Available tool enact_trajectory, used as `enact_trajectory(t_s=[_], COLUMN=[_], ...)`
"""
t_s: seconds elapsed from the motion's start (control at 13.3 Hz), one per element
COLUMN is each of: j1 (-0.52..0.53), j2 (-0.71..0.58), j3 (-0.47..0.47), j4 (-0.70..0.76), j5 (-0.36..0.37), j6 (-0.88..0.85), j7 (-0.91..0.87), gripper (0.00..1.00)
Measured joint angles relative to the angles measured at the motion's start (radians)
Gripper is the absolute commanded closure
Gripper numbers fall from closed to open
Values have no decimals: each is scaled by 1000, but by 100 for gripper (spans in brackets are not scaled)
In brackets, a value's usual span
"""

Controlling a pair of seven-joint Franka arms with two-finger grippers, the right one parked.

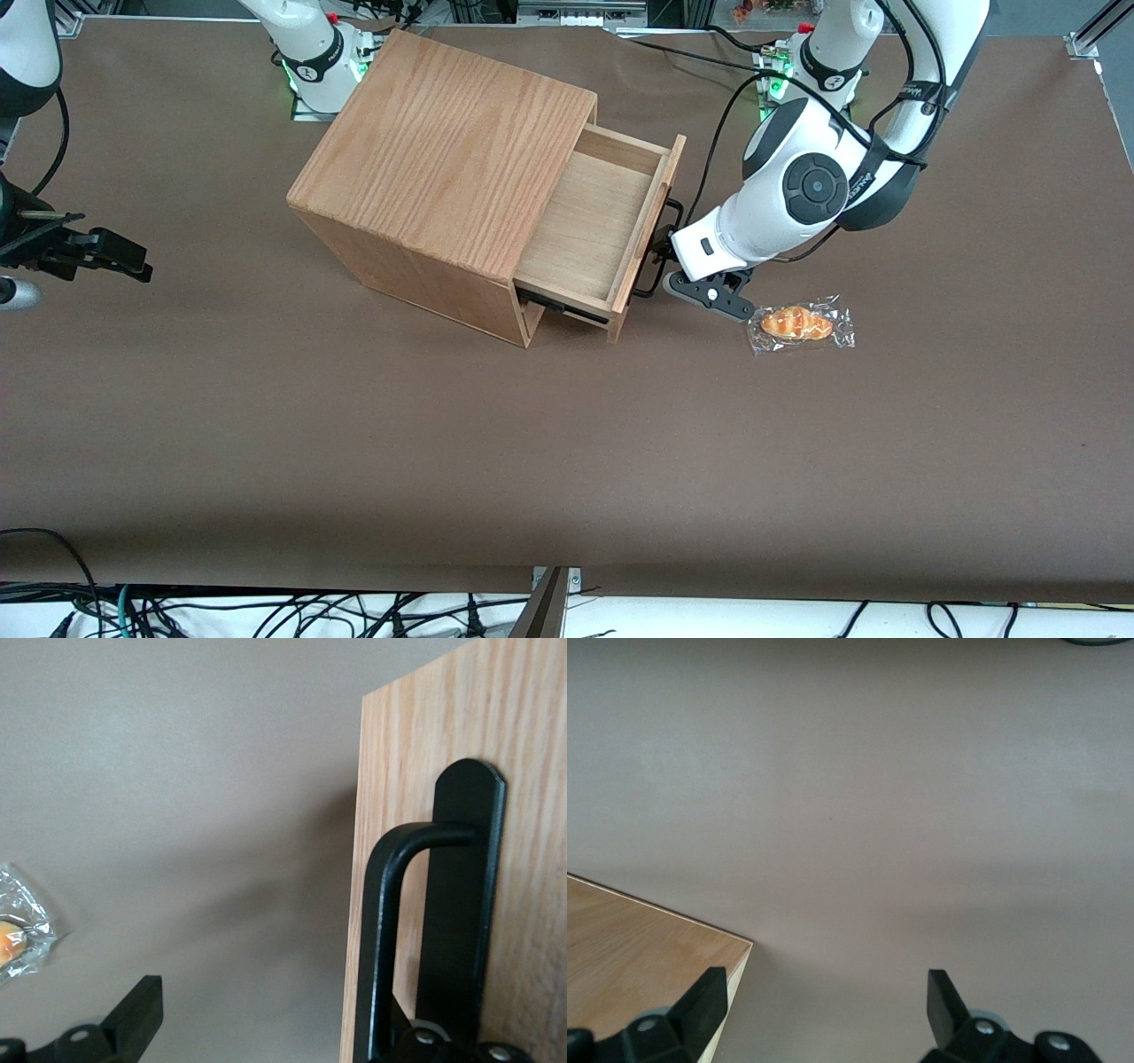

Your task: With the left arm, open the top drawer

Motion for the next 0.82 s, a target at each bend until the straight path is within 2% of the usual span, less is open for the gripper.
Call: enact_trajectory(t_s=[0.82], j1=[2], j2=[-18], j3=[6], j4=[49], j5=[-14], j6=[-86], j7=[-9], gripper=[0])
